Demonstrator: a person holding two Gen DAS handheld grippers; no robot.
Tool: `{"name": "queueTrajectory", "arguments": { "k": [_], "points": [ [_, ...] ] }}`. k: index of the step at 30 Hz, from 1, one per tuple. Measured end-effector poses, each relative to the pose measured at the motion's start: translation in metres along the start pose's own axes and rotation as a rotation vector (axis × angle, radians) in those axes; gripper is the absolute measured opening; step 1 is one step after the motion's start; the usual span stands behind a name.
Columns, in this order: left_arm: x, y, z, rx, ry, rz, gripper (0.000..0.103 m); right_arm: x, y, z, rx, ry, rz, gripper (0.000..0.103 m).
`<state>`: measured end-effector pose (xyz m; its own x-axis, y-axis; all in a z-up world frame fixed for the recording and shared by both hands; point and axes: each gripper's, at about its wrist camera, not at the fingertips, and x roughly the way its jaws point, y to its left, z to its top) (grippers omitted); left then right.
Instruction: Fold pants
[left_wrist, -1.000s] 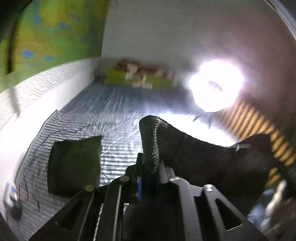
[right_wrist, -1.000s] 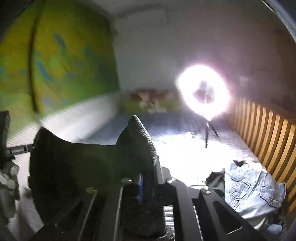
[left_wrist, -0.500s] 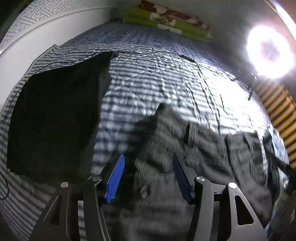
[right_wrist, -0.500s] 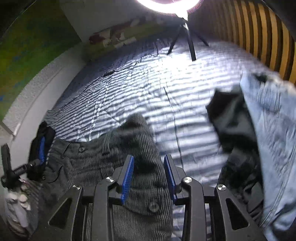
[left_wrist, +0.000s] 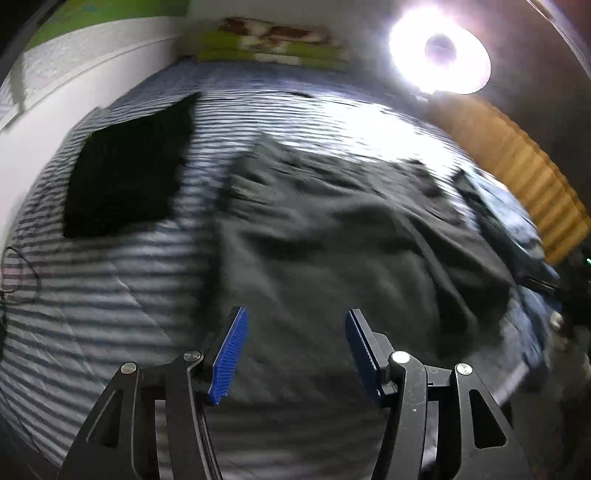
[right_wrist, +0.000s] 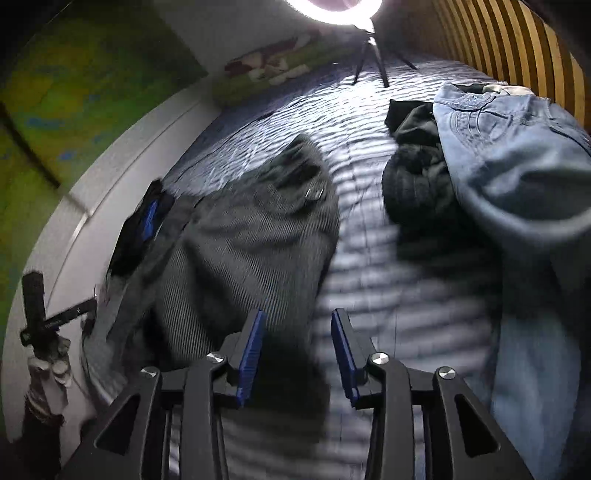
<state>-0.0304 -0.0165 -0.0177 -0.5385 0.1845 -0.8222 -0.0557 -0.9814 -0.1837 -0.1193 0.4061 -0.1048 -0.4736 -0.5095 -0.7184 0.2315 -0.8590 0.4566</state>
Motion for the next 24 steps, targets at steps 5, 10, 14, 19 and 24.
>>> {"name": "queueTrajectory", "arguments": {
  "k": [5, 10, 14, 19, 24],
  "points": [
    [-0.003, -0.078, -0.038, 0.124, 0.048, -0.131, 0.059, -0.013, 0.014, -0.041, -0.096, 0.01, -0.035, 0.045],
    [0.031, -0.136, -0.049, 0.176, 0.11, -0.201, 0.059, -0.004, 0.015, -0.049, -0.111, 0.025, -0.059, 0.045],
    [0.061, -0.153, -0.042, 0.157, 0.129, -0.202, 0.062, 0.003, 0.012, -0.047, -0.116, 0.029, -0.078, 0.045],
    [0.092, -0.149, -0.027, 0.12, 0.13, -0.116, 0.065, 0.013, 0.008, -0.047, -0.127, 0.045, -0.083, 0.048],
    [0.104, -0.13, -0.018, 0.084, 0.143, -0.077, 0.07, 0.024, 0.009, -0.043, -0.178, 0.054, -0.102, 0.052]
  ]
}}
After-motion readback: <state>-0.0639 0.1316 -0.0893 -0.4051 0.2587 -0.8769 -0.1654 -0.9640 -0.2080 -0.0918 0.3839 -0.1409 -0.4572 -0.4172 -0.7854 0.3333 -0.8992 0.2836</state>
